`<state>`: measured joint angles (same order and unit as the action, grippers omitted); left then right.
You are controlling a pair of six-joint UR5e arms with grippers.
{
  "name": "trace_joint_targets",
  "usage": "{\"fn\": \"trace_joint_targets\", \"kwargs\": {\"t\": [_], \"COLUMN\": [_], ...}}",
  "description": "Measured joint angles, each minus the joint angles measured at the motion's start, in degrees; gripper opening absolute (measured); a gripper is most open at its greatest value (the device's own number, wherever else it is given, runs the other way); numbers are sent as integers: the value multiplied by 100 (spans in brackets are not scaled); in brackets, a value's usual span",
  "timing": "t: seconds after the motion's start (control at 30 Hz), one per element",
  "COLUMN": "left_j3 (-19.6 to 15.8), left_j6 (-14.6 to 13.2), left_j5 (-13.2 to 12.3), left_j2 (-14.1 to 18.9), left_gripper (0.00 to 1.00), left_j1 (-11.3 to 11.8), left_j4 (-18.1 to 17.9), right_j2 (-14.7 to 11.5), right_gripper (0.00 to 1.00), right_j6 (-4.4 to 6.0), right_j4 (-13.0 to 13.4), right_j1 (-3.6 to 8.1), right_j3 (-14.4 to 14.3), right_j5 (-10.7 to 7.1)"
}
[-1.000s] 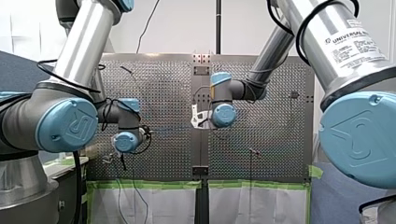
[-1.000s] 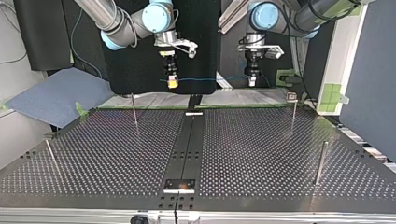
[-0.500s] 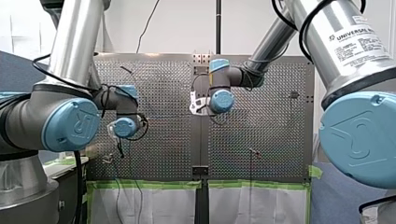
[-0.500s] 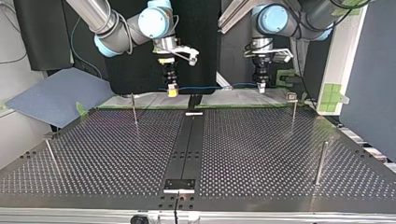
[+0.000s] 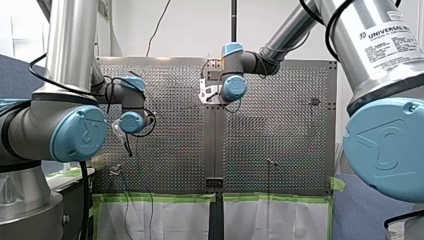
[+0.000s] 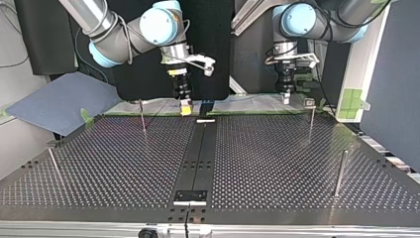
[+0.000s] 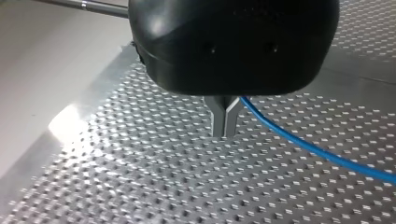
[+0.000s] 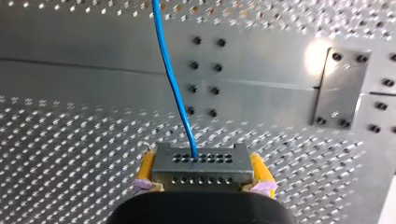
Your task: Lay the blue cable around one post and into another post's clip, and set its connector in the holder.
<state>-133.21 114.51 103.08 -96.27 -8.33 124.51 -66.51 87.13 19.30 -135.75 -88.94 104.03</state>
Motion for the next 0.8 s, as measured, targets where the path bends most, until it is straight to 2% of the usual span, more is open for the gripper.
{"fn": "trace_joint_targets", "kwargs": {"t": [0.2,0.63,0.8], "left_j3": [218,507,528], "left_j6": [73,193,219], "left_j5": [1,-1,11], "left_j2": [370,1083,1371], "left_gripper": [0,0,0], "left_j1": [66,182,235], "left_j4": [369,1083,1370], "right_j2": [-75,-189,-181], "right_gripper": [0,0,0], "right_j6": [-17,-19,-54], "right_j4": [-219,-399,-494], "right_j1": [-24,-46,-66], "right_j3": [288,539,690], "right_j5": [-60,-97,-123]}}
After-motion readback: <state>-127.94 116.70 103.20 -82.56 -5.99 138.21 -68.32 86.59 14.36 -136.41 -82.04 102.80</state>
